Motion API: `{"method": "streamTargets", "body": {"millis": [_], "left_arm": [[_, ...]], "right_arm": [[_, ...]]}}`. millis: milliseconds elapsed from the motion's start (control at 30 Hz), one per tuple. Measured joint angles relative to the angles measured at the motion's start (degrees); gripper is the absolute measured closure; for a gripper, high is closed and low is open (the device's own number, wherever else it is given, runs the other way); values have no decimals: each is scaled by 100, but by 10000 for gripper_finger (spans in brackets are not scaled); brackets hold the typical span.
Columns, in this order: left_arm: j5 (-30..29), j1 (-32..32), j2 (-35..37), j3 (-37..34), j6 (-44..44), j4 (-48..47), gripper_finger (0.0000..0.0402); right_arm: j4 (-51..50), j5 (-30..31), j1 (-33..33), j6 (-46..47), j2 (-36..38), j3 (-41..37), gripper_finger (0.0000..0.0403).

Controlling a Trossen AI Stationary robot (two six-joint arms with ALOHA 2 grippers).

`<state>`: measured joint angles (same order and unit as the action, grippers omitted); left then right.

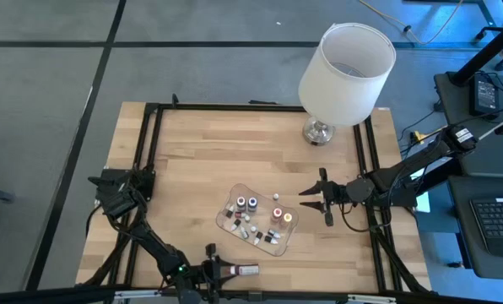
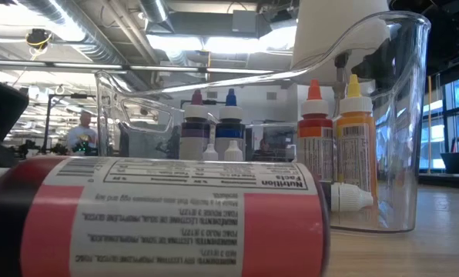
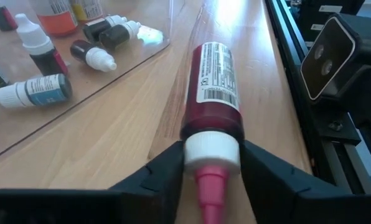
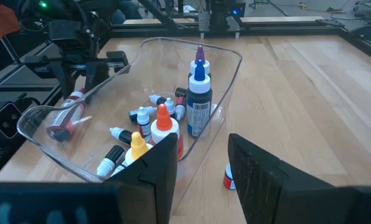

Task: Pick & Place food coloring
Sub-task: Put the big pink food coloring bottle into the container

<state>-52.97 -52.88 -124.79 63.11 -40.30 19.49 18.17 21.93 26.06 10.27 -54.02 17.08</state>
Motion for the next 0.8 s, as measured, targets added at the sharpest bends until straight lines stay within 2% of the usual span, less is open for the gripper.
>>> {"method": "streamTargets", "body": {"millis": [133, 400, 600, 800], "left_arm": [[0, 0, 0, 0, 56, 2, 287], [-104, -20, 150, 0, 252, -88, 287], [-15, -33, 945, 0, 459, -1012, 286], [216, -10, 2091, 0, 696, -2232, 286]], "right_arm": [[0, 0, 1, 0, 0, 0, 258], [15, -2, 0, 0, 1, 0, 258], [193, 37, -1, -426, 2, 0, 258], [328, 44, 0, -770, 2, 0, 258]]}}
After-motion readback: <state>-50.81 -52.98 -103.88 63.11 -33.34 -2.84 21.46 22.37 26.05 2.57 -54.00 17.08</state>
